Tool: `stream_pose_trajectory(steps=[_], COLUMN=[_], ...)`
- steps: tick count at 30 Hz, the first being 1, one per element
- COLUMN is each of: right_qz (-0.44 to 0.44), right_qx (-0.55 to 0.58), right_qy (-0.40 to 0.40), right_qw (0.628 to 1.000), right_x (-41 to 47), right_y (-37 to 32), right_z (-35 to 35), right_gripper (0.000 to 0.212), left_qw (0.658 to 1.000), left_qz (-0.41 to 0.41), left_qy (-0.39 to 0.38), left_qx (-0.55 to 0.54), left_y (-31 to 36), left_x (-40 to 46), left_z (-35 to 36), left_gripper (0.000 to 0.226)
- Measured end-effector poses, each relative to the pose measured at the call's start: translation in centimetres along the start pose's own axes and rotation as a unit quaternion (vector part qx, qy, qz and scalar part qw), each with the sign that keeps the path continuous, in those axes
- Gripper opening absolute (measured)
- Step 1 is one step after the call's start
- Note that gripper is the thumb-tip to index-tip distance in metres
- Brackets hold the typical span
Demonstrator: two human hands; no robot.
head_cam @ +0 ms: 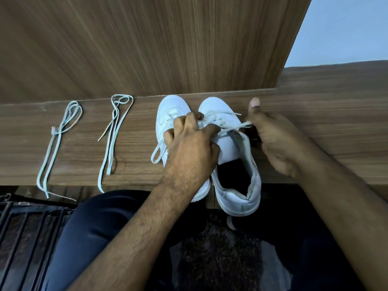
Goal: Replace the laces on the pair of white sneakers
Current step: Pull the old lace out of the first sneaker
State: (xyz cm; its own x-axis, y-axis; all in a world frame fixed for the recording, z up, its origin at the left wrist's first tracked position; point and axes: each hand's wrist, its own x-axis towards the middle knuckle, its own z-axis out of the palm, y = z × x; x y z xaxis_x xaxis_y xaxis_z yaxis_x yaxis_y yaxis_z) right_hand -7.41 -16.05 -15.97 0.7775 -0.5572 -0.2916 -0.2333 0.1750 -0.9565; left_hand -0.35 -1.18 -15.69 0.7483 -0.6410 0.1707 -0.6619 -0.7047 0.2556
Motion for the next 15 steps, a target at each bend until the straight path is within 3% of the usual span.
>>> stream_pose_trajectory(steps=[2, 4, 5, 8, 10, 12, 13, 15], right_qz=[-0.024, -0.144, -0.212, -0.291, -0.312, -0.314, -0.308, -0.251], right_qx=[-0.102, -0.343, -0.407, -0.436, -0.458, -0.448, -0.408, -0.242], right_qy=[0.030, 0.064, 0.071, -0.007, -0.014, 0.008, 0.011, 0.010], right_qw=[0.994, 0.926, 0.886, 0.852, 0.832, 0.837, 0.860, 0.937], right_x=[-0.5, -0.6, -0.7, -0.2, 0.2, 0.3, 0.2, -0.3], right_y=[-0.6, 0.0, 0.4, 2.3, 3.0, 2.7, 2.3, 1.3], right_z=[-0.2, -0.3, -0.1, 0.9, 1.4, 1.4, 1.3, 1.3], right_gripper=[0.061, 0.056, 0.046, 0.029, 0.018, 0.010, 0.003, 0.015], left_qw=[1.000, 1.000, 0.999, 0.997, 0.996, 0.996, 0.996, 0.997], left_qz=[-0.003, -0.005, -0.008, -0.015, -0.019, -0.019, -0.018, -0.017], left_qy=[-0.005, -0.002, 0.001, 0.014, 0.017, 0.016, 0.015, 0.007], left_qx=[-0.003, -0.018, -0.031, -0.072, -0.083, -0.083, -0.081, -0.073], left_y=[0.0, -0.3, -0.5, -0.7, -0.6, -0.6, -0.6, -0.6], left_x=[0.0, 0.1, 0.2, 0.2, 0.3, 0.3, 0.3, 0.4], left_z=[0.0, 0.1, 0.2, 0.3, 0.2, 0.2, 0.1, 0.1], left_gripper=[0.033, 0.026, 0.022, 0.016, 0.019, 0.022, 0.025, 0.030])
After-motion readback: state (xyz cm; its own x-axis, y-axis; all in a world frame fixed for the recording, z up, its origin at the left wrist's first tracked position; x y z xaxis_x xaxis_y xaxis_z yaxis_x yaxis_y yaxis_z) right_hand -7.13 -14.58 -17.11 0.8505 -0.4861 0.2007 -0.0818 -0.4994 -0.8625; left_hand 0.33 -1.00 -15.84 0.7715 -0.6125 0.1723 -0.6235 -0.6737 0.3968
